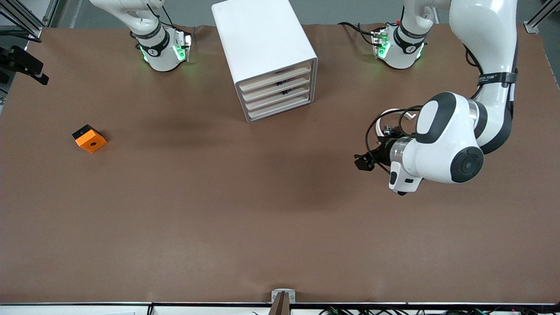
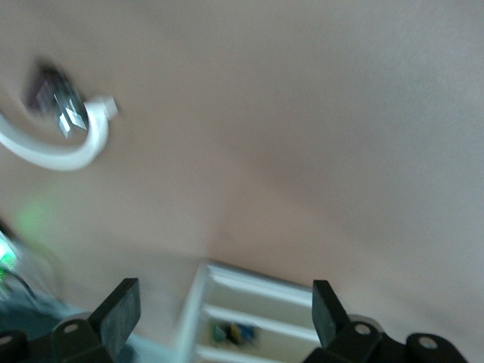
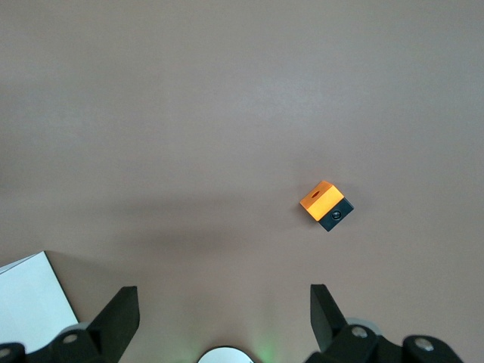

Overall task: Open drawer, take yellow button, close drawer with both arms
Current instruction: 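Grip the drawer front with the left gripper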

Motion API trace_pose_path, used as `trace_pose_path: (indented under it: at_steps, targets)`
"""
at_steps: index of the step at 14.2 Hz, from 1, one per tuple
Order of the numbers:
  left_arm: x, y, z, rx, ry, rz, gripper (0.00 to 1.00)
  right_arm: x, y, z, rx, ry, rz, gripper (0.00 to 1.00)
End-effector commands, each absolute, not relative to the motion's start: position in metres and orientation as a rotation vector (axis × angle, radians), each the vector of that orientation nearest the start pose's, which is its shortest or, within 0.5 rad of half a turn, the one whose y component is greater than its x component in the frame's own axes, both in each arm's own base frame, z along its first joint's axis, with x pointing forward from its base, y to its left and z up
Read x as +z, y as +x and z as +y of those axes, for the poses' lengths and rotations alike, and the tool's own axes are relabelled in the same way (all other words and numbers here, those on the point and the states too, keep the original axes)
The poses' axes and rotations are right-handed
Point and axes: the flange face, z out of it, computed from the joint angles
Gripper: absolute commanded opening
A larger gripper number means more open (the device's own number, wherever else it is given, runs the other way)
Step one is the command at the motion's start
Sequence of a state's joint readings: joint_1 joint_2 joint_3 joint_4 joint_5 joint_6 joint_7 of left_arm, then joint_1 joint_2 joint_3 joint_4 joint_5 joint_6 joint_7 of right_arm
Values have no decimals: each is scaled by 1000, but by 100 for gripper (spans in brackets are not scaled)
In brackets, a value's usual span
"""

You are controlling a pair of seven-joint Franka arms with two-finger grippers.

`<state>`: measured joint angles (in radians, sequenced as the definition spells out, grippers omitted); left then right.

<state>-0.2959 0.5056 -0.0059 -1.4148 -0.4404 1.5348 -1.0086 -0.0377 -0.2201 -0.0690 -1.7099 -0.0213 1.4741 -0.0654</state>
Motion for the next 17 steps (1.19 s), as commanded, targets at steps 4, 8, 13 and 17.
trace_pose_path:
  at_steps: [4, 8, 13, 17]
  targets:
    - [349, 617, -267, 1174, -2454, -1653, 100, 670, 468, -59, 11, -3164, 59, 100]
    - [322, 609, -276, 1347, -1936, -1871, 100, 671, 468, -59, 11, -3165, 59, 100]
    - [303, 586, -296, 1483, -1448, -1854, 100, 670, 468, -61, 15, -3171, 63, 100]
    - [279, 552, -321, 1473, -1253, -1682, 100, 672, 468, -61, 10, -3171, 63, 100]
